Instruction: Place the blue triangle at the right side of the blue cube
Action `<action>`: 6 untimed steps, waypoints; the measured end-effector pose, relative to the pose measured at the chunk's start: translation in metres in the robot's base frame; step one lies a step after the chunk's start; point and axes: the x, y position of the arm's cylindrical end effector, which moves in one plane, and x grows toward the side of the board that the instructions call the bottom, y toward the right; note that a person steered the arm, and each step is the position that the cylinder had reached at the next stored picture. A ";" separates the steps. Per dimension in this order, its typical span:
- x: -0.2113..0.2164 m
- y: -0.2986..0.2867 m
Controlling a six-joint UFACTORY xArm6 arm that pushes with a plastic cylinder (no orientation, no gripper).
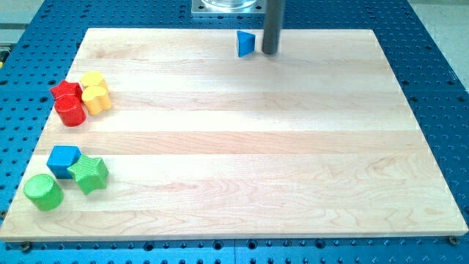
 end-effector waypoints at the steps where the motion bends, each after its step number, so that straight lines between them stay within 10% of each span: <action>1: -0.003 -0.056; 4: -0.010 -0.203; 6: 0.100 -0.242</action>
